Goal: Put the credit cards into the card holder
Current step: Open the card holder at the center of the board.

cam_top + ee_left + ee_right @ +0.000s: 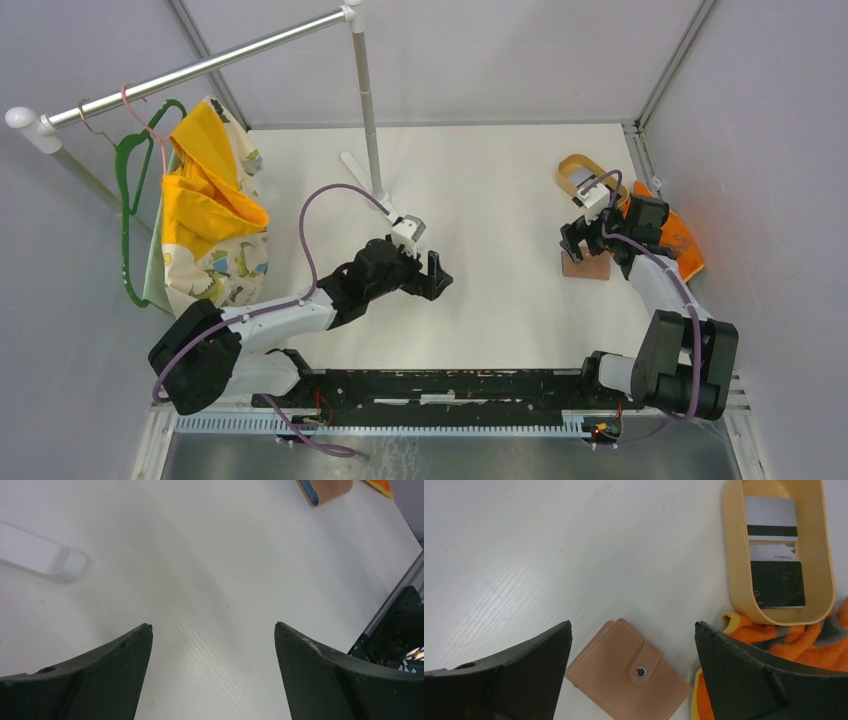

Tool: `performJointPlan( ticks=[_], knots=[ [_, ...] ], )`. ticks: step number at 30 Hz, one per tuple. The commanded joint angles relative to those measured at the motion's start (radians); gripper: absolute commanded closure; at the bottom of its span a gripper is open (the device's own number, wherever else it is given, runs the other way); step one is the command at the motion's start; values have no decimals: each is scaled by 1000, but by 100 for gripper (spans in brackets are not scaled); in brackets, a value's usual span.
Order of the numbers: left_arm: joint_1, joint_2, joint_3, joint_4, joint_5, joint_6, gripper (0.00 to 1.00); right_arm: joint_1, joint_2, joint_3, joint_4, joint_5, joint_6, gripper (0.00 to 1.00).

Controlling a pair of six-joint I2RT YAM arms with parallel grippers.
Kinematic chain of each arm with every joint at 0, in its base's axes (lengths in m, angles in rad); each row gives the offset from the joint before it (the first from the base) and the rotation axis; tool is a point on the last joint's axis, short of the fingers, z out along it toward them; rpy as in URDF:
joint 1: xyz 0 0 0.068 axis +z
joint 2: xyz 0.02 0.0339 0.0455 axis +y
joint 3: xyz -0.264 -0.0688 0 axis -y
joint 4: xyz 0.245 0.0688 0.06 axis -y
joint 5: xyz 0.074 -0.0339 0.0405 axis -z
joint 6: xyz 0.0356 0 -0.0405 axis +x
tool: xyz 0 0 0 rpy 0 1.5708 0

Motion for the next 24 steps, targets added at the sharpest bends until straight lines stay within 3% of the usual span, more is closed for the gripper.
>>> performJointPlan(
  ticks=[1,8,12,24],
  knots=[
    [3,-1,86,-16,38,18,5,1,0,20,-6,134,-75,2],
    [1,49,67,-21,44,44,5,15,103,68,-99,233,-112,2],
    [-3,37,64,-23,43,48,5,-4,125,132,-223,198,-171,5],
    [-23,-4,60,-34,34,48,5,-67,319,225,-371,119,-193,13]
  ],
)
